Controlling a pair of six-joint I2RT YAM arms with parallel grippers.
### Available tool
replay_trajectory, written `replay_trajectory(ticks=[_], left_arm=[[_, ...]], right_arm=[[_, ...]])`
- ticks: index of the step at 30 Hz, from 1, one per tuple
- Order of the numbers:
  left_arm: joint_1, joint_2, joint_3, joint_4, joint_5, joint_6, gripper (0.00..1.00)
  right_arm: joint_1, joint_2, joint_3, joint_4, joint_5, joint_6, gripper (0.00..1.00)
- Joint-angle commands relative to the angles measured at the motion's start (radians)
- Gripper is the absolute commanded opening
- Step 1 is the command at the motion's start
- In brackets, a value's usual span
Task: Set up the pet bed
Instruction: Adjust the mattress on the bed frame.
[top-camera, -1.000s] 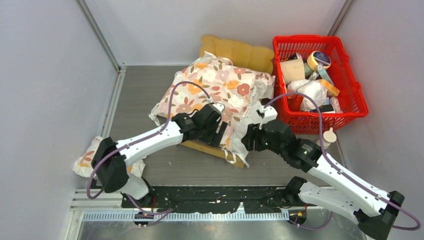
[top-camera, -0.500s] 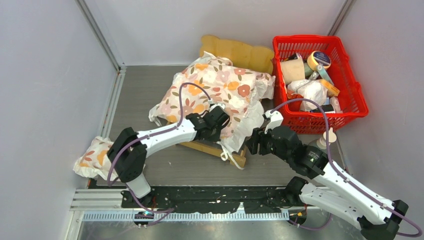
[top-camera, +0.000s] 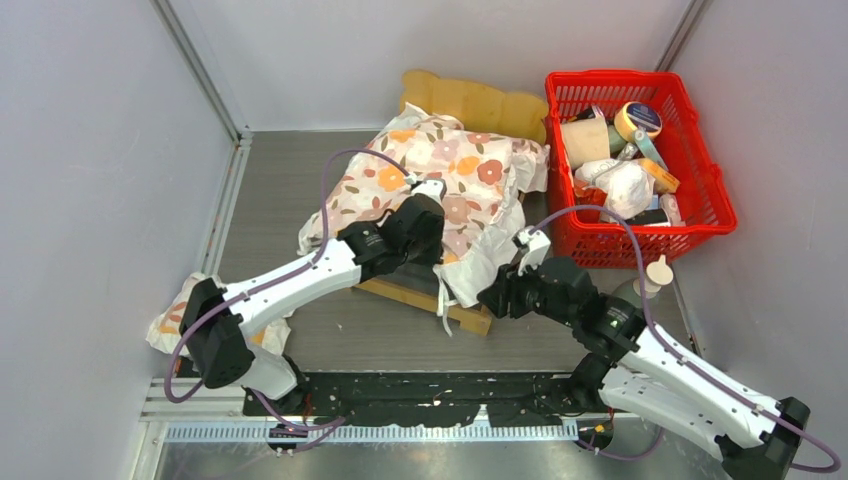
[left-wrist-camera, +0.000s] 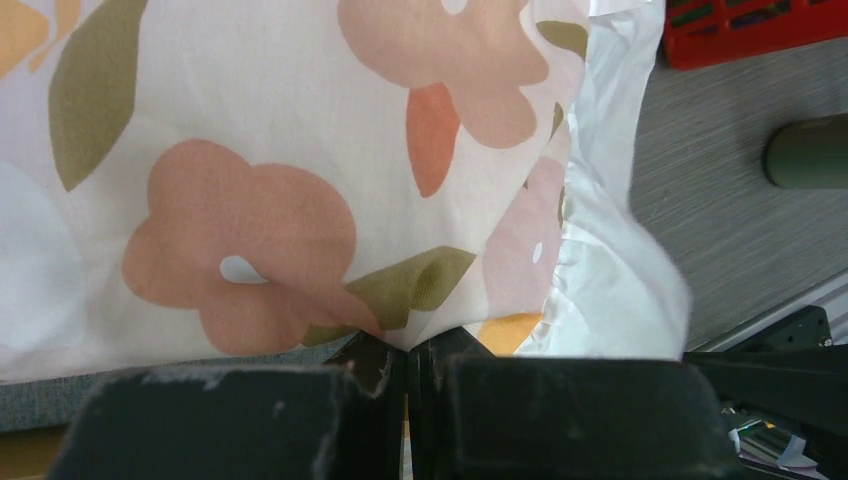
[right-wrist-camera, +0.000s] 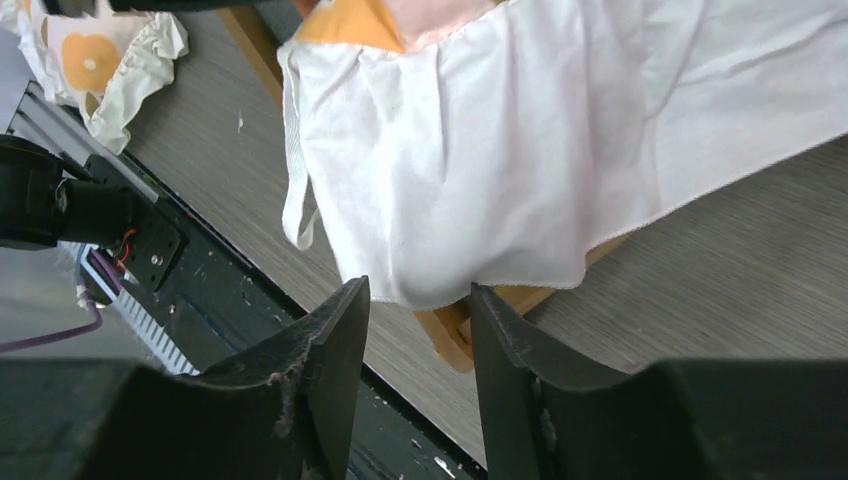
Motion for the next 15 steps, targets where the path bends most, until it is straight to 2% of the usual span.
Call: replay_trajectory(ticks=[1,8,12,15], left_arm=[[-0.005,-0.033,0.041,0.094,0.022,0.023,0.0],[-0.004,-0.046,0.085,0.119,-0.005,0.037,0.0],[-0.004,-0.041,0.133,0.121,-0.012,0.056,0.0],[-0.004,-0.033,0.16,0.12,-0.008,0.062,0.0]], right_arm=[[0.008,0.052,-0.014,0.165,-0.109,0.01,0.46],[0.033,0.074,-0.007,0.239,-0.146,0.062,0.43],[0.068,0.049,0.005,0.238,-0.076,0.094,0.45],[0.103,0.028,-0.003,0.264,-0.031,0.103,0.42]])
